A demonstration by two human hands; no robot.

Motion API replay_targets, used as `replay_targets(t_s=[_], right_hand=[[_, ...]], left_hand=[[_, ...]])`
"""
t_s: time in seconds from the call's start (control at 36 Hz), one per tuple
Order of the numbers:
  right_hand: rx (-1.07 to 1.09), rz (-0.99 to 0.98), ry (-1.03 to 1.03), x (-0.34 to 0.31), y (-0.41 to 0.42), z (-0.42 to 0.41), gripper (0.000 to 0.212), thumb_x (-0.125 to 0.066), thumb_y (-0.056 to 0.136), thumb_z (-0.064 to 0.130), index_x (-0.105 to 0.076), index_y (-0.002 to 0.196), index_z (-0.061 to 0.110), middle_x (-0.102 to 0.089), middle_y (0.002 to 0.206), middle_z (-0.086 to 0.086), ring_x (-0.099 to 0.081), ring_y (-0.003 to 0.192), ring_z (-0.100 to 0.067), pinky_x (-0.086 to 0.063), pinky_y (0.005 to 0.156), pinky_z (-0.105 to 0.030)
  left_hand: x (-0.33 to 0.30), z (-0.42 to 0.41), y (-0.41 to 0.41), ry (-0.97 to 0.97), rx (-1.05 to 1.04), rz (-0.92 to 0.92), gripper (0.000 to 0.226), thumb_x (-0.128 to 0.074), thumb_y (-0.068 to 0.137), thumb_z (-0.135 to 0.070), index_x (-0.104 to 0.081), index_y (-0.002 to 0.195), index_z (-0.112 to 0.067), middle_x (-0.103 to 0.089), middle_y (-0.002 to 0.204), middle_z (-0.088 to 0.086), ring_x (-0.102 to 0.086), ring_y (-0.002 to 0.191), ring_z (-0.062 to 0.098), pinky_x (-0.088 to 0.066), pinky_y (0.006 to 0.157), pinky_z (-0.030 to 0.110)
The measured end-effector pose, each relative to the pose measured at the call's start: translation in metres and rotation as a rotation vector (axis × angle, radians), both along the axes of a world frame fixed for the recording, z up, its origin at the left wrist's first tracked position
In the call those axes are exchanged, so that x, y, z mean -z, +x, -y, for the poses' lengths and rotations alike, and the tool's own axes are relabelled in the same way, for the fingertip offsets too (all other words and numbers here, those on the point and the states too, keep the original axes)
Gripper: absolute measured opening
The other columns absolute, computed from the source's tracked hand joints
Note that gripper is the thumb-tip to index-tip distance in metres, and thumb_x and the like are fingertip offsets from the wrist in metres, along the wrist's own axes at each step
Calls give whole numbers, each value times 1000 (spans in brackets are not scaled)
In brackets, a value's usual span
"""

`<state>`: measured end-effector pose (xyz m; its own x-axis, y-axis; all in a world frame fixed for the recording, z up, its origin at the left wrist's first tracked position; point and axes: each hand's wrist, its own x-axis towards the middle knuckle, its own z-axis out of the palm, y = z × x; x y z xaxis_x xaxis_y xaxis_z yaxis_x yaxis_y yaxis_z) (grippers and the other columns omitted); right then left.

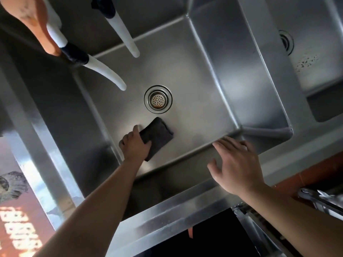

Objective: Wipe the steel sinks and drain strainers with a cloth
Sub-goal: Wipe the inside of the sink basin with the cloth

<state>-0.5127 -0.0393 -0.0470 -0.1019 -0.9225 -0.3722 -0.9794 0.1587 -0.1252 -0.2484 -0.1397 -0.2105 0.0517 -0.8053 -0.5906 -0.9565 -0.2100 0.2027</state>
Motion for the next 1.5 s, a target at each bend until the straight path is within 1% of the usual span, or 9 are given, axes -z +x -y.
replay_targets(t_s=[0.11, 0.31, 0.5, 0.67, 0.89, 1.08, 1.17, 1.31, 1.5], right_hand=[[9, -5, -2, 1, 1, -1, 39, -48, 78, 38, -71, 99, 14, -72, 101, 0, -64, 110, -23, -43, 93, -44], [-14, -42, -2, 2, 0, 0, 36, -49, 76, 39, -69, 96, 16, -70, 98, 1, -63, 104, -24, -41, 90, -43], [-2, -45, 22, 0, 1, 1, 38, -47, 76, 40, -70, 97, 17, -71, 100, 1, -63, 106, -24, -41, 92, -44], [-9, -39, 23, 0, 1, 1, 37, -46, 76, 40, -70, 95, 18, -70, 96, 2, -63, 99, -24, -42, 88, -42], [-33, -50, 225, -10, 2, 8, 44, -42, 80, 49, -69, 108, 28, -66, 112, 10, -61, 105, -19, -37, 91, -37], [832, 854, 435, -13, -4, 69, 7, -69, 85, 33, -69, 84, 26, -73, 97, 7, -69, 95, -15, -57, 86, -36], [1058, 961, 575, 4, -8, 85, 20, -69, 86, 38, -64, 102, 28, -68, 113, 1, -65, 100, -16, -55, 93, -45], [1188, 1247, 836, 33, -15, 97, 43, -77, 76, 47, -67, 105, 18, -69, 107, -2, -65, 101, -23, -49, 90, -42], [1169, 1407, 856, 58, -19, 109, 35, -81, 70, 37, -69, 99, 23, -70, 110, -2, -65, 99, -23, -45, 86, -41]], left_hand=[[9, 2, 8, -15, 170, 56, 65, -71, 78, -33, -42, 136, -27, -60, 123, 11, -53, 118, 34, -31, 103, 46], [17, 17, 12, 190, -56, -150, 52, -70, 77, -21, -56, 127, -19, -45, 125, 11, -58, 104, 36, -56, 83, 41], [12, 24, 9, 145, 140, -31, 43, -62, 76, -21, -56, 118, -28, -67, 102, 6, -58, 102, 31, -37, 81, 36], [4, 27, 7, 235, 53, -53, 42, -65, 72, -28, -36, 101, -36, -54, 83, -8, -51, 81, 21, -31, 81, 35], [-36, 29, -19, 330, 10, -177, 44, -70, 67, -25, -59, 110, -28, -56, 79, -8, -56, 76, 20, -41, 59, 29], [-77, 15, -38, 232, -129, -355, 57, -72, 74, -20, -60, 127, -35, -68, 83, -5, -67, 77, 23, -59, 74, 38], [-98, 11, -45, 274, -350, -559, 59, -77, 80, -8, -59, 135, -22, -70, 106, 8, -67, 95, 30, -57, 86, 38], [-138, 7, -50, 542, -718, -1223, 48, -67, 87, -3, -60, 133, -15, -68, 124, 17, -68, 108, 34, -60, 78, 37], [-129, 5, -55, 603, -792, -1313, 49, -64, 88, -9, -56, 136, -14, -67, 122, 18, -70, 96, 30, -57, 63, 32]])
